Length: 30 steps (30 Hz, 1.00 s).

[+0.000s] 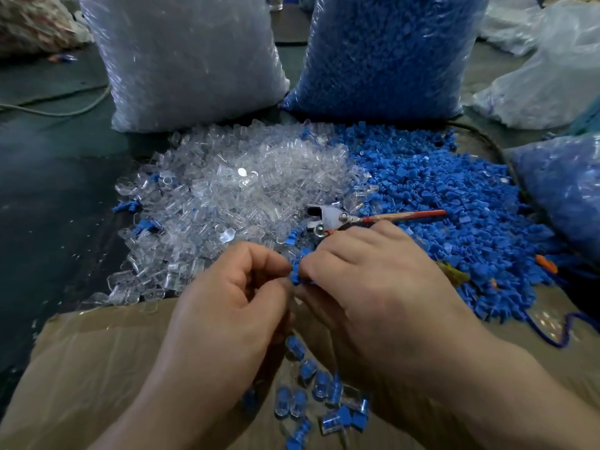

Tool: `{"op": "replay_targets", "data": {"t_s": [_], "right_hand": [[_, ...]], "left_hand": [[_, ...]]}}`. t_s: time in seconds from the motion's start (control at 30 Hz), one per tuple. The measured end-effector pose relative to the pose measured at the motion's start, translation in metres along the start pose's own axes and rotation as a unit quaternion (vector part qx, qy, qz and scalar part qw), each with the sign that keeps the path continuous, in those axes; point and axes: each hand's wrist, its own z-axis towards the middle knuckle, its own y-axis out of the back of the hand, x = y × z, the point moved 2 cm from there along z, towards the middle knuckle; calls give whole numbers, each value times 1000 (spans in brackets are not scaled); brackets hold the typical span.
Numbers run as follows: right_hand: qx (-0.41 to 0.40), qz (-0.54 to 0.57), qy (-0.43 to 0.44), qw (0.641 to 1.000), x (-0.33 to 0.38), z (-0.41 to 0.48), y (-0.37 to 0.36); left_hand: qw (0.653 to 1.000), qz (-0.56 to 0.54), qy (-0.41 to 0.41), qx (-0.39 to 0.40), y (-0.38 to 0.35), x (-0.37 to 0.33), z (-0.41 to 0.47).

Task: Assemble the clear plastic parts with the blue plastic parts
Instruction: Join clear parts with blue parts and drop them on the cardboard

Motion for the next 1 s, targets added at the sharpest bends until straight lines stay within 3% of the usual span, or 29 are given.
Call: {"op": "replay_targets", "data": {"t_s": [0.1, 0.2, 0.37, 0.47, 0.5, 0.53, 0.6, 0.63, 0.67, 0.7, 0.8, 0.83, 0.9, 1.0], "right_hand": [[-8, 7, -3, 1000, -2, -1, 0], [-31, 44, -1, 999, -2, -4, 2], [-54, 87, 17, 995, 7, -1, 5], [-46, 155, -52, 985, 11, -3, 9], [-25, 215, -107, 970, 11, -5, 7], [15, 317, -173, 932, 11, -7, 6], [103, 558, -283, 774, 13, -9, 2], [147, 612, -308, 713, 13, -8, 5], [182, 610, -306, 708, 13, -9, 8], [210, 576, -300, 731, 11, -9, 8], [200, 286, -210, 913, 2, -11, 7], [176, 186, -176, 951, 0, -12, 6], [148, 72, -150, 975, 0, -13, 5], [143, 34, -148, 978, -1, -14, -3]], "left_hand": [[1000, -11, -29, 5, 2, -10, -5], [995, -97, 2, 9, 3, -11, -6], [996, -52, 20, 74, 6, -6, -2], [995, -54, -43, 75, 7, -10, -3], [993, -44, -76, 76, 8, -12, -3], [991, -27, -106, 80, 9, -13, -4], [984, 11, -155, 92, 11, -17, -6], [980, 27, -172, 97, 13, -19, -7], [977, 44, -180, 104, 16, -20, -7], [976, 65, -178, 111, 20, -20, -6], [962, 185, -157, 125, 30, -17, 1], [953, 222, -155, 136, 31, -16, 2], [929, 286, -160, 170, 28, -15, 2], [901, 341, -177, 202, 25, -14, 3]]}}
